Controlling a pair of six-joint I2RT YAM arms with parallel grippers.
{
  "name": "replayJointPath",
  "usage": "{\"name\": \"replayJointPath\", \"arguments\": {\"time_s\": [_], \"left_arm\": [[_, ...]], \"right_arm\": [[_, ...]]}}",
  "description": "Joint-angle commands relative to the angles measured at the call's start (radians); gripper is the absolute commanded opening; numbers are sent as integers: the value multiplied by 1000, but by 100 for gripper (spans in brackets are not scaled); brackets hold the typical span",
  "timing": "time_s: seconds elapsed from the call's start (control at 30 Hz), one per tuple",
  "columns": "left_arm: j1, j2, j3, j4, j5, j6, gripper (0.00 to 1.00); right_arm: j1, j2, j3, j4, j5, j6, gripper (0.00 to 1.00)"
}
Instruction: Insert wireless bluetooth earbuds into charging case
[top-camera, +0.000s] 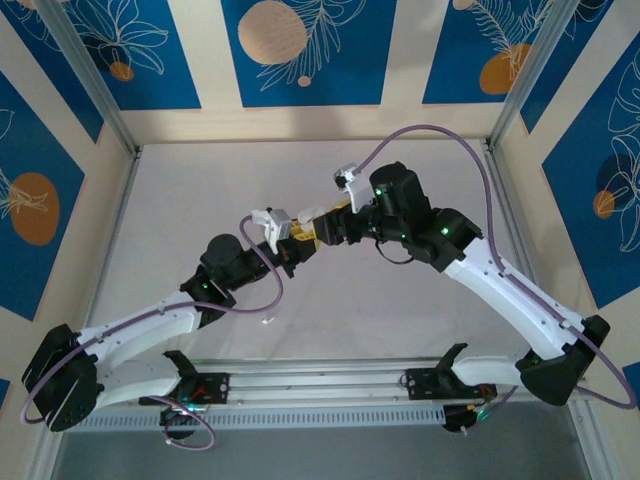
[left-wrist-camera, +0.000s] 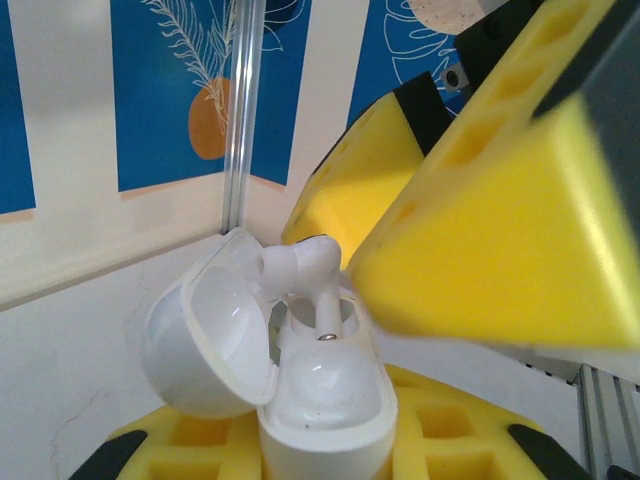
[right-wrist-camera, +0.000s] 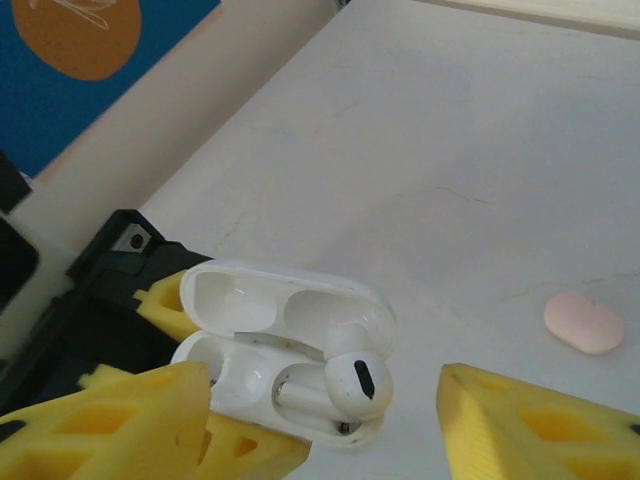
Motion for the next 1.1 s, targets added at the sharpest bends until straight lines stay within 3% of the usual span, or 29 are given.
{"name": "replayJointPath", "arguments": {"time_s": [0.0, 0.1, 0.2, 0.5, 1.07], "left_arm": [[-8, -28, 31, 43, 9, 16, 15], [-8, -30, 31, 39, 10, 21, 15], [-9, -30, 31, 38, 12, 21, 15], [-9, -34, 33, 36, 14, 28, 15], [-9, -33, 36, 26, 17, 29, 15]], "right_arm": [[-37, -44, -16, 33, -94, 77, 65], [-61, -53, -22, 50, -139, 98, 66], [-61, -50, -27, 43, -105, 94, 66], [-73, -15, -10, 4, -123, 95, 50], [-72, 62, 53, -35, -143, 68, 44]]}}
